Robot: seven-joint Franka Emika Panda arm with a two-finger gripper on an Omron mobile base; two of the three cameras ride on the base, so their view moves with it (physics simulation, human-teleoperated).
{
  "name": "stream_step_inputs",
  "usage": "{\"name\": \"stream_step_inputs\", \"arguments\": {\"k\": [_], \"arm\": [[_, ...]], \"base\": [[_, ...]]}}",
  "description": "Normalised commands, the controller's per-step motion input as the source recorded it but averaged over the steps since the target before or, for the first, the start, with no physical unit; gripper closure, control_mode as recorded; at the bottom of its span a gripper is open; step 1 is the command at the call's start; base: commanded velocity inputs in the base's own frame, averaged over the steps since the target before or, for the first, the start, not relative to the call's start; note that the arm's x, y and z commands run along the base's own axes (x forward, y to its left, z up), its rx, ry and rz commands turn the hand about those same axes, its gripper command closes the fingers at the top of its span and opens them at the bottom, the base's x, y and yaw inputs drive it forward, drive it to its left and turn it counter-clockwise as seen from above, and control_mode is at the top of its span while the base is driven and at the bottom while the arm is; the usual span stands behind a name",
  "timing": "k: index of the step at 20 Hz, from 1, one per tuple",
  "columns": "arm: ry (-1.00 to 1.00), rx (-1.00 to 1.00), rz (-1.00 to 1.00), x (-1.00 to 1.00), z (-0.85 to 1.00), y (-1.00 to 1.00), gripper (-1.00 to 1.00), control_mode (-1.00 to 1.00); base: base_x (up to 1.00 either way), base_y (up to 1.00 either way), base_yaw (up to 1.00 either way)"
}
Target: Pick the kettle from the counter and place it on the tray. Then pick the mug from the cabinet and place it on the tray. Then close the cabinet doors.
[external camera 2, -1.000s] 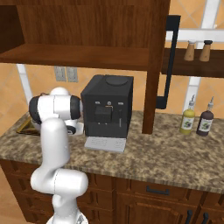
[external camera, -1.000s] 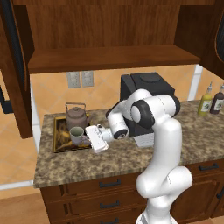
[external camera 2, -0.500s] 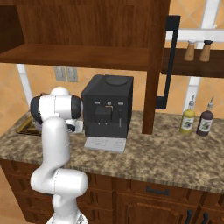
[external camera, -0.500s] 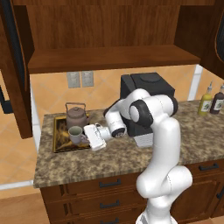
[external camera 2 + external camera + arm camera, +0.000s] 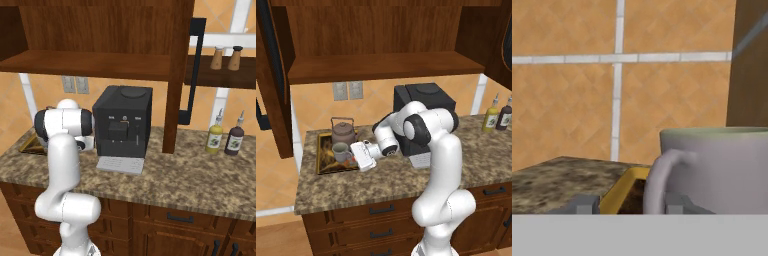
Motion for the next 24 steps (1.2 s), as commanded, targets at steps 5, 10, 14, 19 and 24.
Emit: {"name": "stream_step_inputs", "arguments": {"k": [5,10,14,19,24], "arm": [[0.00,0.00,0.00,0.00,-0.01,0.00,-1.00,-1.00],[0.00,0.00,0.00,0.00,0.00,-0.02,-1.00,-1.00],[0.00,0.01,-0.01,0.00,0.00,-0.16,-1.00,-1.00],[0.00,0.03,-0.16,0.00,0.00,-0.17,-1.00,-1.00],[0.00,0.00,-0.22,0.00,0.06,0.00,-1.00,-1.00]], "base": [[0.00,0.00,0.00],[0.00,0.00,0.00],[0.00,0.00,0.00],[0.00,0.00,0.00],[0.00,0.00,0.00]]}}
